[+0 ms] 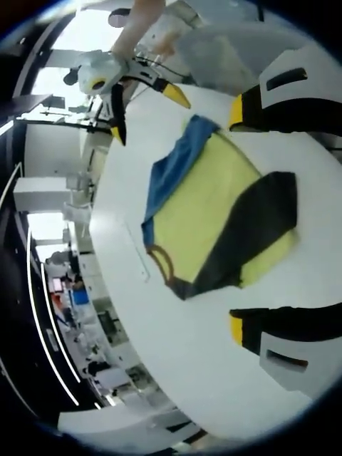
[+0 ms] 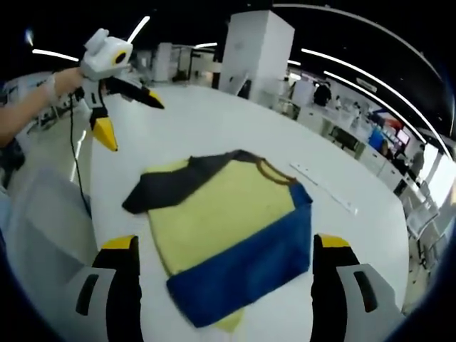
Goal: Fold the garment on the visible template until the final outline fits inside the template.
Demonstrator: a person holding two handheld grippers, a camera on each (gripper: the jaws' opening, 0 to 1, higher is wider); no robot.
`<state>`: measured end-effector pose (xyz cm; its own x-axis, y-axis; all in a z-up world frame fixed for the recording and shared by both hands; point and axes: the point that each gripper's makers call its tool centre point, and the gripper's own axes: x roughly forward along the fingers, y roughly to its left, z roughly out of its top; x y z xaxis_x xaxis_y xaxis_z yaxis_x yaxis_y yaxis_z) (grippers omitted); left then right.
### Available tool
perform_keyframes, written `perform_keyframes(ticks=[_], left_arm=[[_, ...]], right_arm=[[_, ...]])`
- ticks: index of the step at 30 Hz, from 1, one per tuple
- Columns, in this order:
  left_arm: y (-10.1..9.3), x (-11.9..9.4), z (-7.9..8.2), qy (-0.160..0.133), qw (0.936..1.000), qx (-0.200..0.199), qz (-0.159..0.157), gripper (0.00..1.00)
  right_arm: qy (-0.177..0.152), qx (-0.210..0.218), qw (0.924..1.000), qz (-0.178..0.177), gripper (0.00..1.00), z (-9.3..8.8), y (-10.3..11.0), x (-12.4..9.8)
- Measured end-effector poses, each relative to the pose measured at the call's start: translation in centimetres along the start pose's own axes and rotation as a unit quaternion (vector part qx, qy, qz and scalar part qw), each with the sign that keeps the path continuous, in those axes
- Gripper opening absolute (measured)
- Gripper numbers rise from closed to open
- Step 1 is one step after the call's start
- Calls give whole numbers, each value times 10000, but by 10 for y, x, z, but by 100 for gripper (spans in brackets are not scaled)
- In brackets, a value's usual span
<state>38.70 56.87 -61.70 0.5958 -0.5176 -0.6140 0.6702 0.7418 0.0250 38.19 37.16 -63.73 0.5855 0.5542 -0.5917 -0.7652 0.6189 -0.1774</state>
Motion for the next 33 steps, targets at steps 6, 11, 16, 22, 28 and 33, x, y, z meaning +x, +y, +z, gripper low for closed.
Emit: perform_keyframes(ticks=[6,11,16,22,28,33], left_arm=[[-5,-1,-4,-16,10000,-70,0,100],[-6,-3,-6,-44,9999,-134,82,100],[-8,-6,-8,-74,9997,-187,134,100],[-9,-9,-12,-116,9993,-294,193,99],[-8,-10,-15,-77,9991,-340,252,99],[-13,-12,-15,-124,9989,-366,251,99]], right_arm=[[-3,25,10000,-4,100,-5,3,-1],[69,-45,10000,-31,100,-12,7,-1],[50,-28,10000,0,100,-14,12,-2],[63,-60,10000,-32,99,-18,15,-1],[96,-128,9998,-107,98,-23,17,-2],[134,-119,9998,-134,97,-30,23,-2]])
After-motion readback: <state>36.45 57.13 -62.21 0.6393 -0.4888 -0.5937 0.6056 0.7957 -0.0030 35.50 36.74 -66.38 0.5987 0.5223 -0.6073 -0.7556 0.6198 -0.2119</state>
